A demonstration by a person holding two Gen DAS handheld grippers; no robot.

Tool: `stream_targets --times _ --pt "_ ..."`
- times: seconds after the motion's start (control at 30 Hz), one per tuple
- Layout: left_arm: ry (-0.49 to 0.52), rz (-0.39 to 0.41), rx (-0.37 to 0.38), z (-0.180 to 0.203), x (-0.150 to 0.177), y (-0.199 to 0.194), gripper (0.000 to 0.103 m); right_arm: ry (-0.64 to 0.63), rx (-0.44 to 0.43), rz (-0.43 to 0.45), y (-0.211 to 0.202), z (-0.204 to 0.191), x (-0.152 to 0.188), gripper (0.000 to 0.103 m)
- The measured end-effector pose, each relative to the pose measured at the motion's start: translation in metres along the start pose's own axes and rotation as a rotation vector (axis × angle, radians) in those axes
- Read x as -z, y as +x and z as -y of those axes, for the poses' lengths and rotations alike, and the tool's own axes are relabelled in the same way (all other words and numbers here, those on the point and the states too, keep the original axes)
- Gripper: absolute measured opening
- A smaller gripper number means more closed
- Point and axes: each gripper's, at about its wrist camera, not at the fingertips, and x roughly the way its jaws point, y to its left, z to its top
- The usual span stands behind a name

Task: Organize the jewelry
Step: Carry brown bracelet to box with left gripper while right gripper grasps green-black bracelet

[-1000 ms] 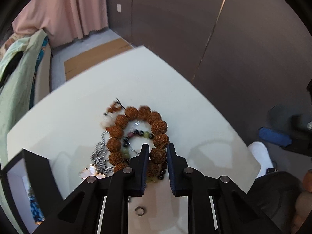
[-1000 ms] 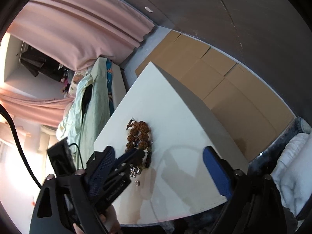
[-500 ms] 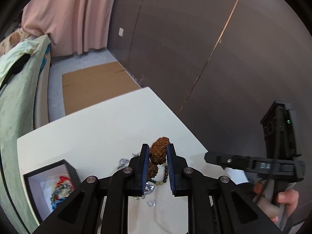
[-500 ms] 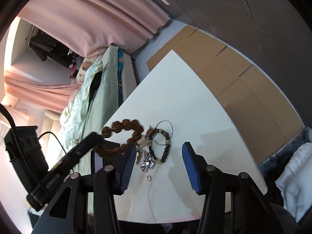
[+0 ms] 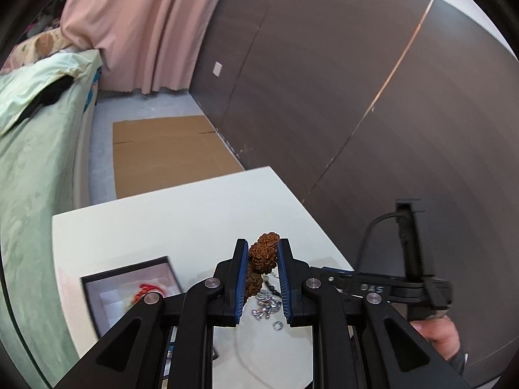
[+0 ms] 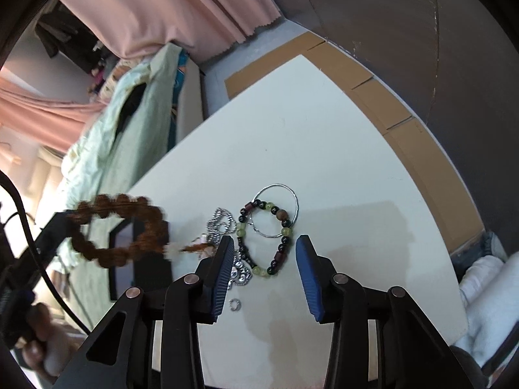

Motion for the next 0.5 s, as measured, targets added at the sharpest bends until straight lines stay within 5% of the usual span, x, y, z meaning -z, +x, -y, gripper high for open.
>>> stream_targets --times 0.33,0.5 --pt "-0.042 0.091 0.021 -0.018 -0.005 -0.042 0.019 -0.088 0.168 -0.069 0.026 -0.017 0.001 0.038" --pt "-0.058 0.122 0.027 -0.024 -0.007 -0.057 0.019 -0.148 0.278 -0.067 0.034 -0.028 0.002 0.024"
